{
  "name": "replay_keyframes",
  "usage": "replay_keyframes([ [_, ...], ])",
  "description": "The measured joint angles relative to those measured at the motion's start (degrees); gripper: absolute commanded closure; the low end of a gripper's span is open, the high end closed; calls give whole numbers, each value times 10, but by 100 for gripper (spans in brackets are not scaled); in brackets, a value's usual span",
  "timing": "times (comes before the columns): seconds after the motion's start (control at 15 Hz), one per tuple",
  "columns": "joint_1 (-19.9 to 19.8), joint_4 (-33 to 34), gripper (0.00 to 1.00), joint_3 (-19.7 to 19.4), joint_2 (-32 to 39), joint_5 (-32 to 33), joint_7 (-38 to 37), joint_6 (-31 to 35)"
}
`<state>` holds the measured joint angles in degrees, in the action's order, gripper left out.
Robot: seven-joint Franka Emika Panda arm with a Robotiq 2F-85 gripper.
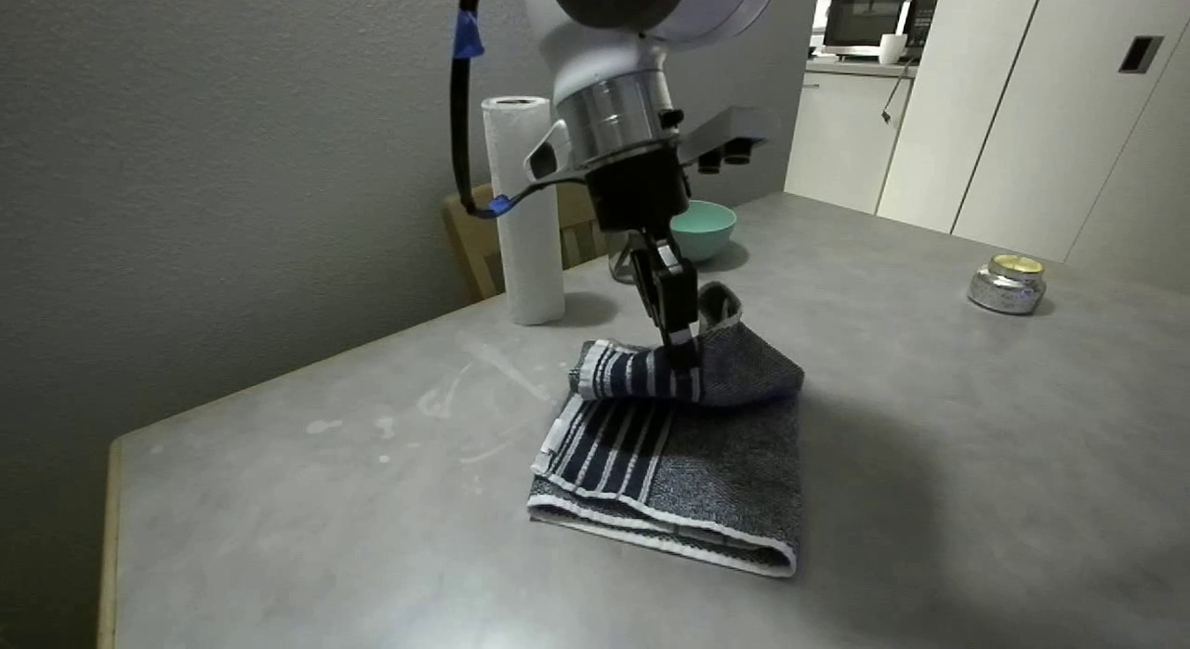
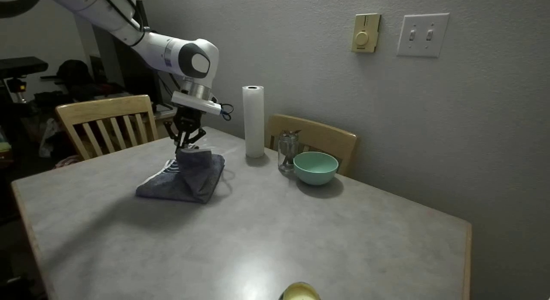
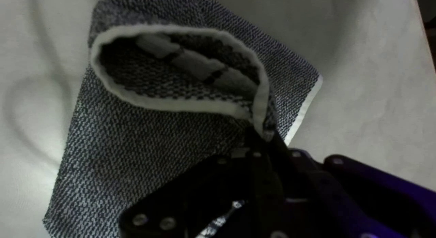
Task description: Fold the towel from right to left
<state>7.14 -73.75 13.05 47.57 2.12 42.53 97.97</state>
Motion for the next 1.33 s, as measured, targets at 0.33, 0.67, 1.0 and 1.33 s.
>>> replay_keyframes([
  [0.33, 1, 0, 98, 0, 1, 0, 0, 0],
  [0.67, 24, 5, 98, 0, 13, -2, -72, -1],
  [1.0, 70, 21, 98, 2, 18, -1, -172, -5],
  [1.33, 89, 52, 75, 2, 42, -5, -246, -10],
])
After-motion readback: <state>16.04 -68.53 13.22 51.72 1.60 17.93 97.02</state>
